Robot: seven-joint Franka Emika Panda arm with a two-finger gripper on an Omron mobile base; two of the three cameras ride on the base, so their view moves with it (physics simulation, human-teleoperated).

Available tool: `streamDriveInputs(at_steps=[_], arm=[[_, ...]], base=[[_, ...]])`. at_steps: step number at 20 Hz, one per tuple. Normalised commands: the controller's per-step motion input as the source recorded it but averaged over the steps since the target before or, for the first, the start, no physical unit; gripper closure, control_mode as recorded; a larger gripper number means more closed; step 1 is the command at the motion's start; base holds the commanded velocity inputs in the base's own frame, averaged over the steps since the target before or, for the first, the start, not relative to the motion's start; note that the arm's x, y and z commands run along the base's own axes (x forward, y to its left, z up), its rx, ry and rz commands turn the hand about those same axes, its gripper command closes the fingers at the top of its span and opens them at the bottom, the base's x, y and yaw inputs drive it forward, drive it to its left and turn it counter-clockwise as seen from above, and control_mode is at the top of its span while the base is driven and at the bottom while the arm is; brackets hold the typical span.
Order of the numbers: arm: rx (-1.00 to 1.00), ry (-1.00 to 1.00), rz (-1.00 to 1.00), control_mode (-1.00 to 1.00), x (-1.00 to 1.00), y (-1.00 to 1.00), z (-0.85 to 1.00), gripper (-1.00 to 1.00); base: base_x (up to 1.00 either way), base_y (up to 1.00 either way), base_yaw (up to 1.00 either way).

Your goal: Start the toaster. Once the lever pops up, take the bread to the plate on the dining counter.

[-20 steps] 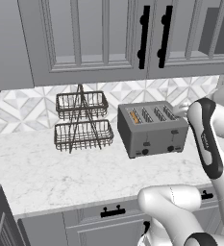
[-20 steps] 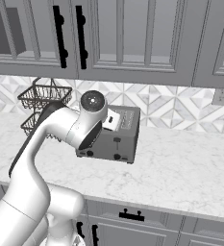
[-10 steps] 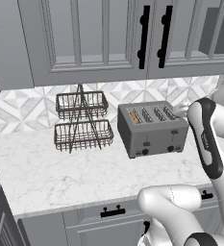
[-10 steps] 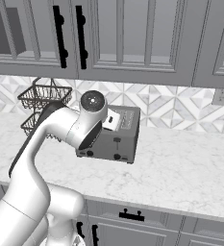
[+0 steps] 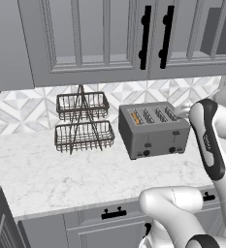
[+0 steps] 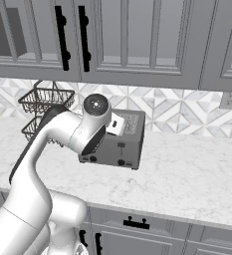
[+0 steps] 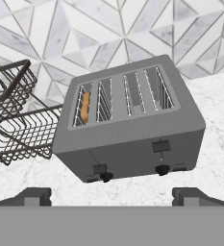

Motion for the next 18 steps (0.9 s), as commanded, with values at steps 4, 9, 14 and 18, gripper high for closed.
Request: streamDriveInputs(at_steps=[4, 9, 14, 18], arm=[[0.0, 0.0, 0.0, -1.0, 0.0, 0.0, 0.0, -1.0], [0.0, 0.0, 0.0, -1.0, 0.0, 0.0, 0.0, -1.0], [0.0, 0.0, 0.0, -1.0, 0.0, 0.0, 0.0, -1.0], [0.0, 0.0, 0.0, -1.0, 0.0, 0.0, 0.0, -1.0]], base=[[0.0, 0.0, 0.0], [0.0, 0.0, 0.0], [0.0, 0.0, 0.0], [0.0, 0.0, 0.0]])
